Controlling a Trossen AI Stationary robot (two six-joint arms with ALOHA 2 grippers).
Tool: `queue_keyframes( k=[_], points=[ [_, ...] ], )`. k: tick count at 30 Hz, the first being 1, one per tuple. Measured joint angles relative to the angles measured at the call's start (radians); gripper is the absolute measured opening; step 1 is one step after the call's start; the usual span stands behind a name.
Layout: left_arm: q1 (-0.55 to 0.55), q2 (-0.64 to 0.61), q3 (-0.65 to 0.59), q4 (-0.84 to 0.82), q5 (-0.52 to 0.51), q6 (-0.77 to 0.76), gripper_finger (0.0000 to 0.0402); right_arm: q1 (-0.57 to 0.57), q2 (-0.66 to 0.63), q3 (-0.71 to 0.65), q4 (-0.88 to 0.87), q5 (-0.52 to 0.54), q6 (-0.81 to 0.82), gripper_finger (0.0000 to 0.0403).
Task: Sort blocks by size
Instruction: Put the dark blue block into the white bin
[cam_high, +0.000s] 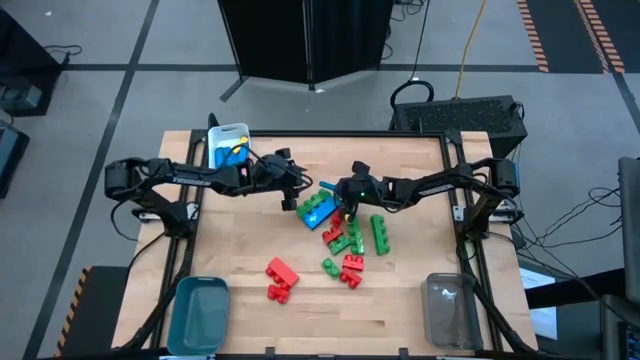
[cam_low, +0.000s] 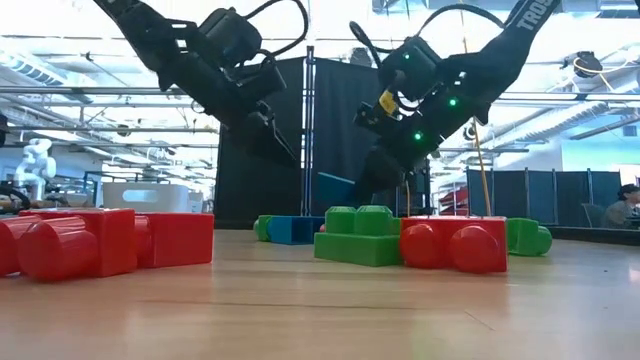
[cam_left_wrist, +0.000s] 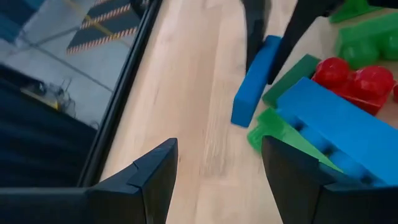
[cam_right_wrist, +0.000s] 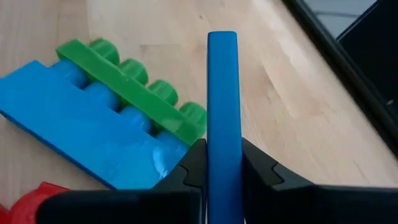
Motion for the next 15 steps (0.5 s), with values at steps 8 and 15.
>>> queue_keyframes(
  k=[8, 15],
  points=[
    [-0.018, 0.018, 0.000, 0.085, 0.098, 0.034, 0.0222, 0.034, -0.028, 0.000, 0.052, 0.000, -0.084, 0.0040],
    [-0.019, 0.018, 0.000, 0.101, 0.131, 0.034, 0.0222, 0.063, -0.028, 0.001, 0.095, 0.002, -0.154, 0.0040]
  ],
)
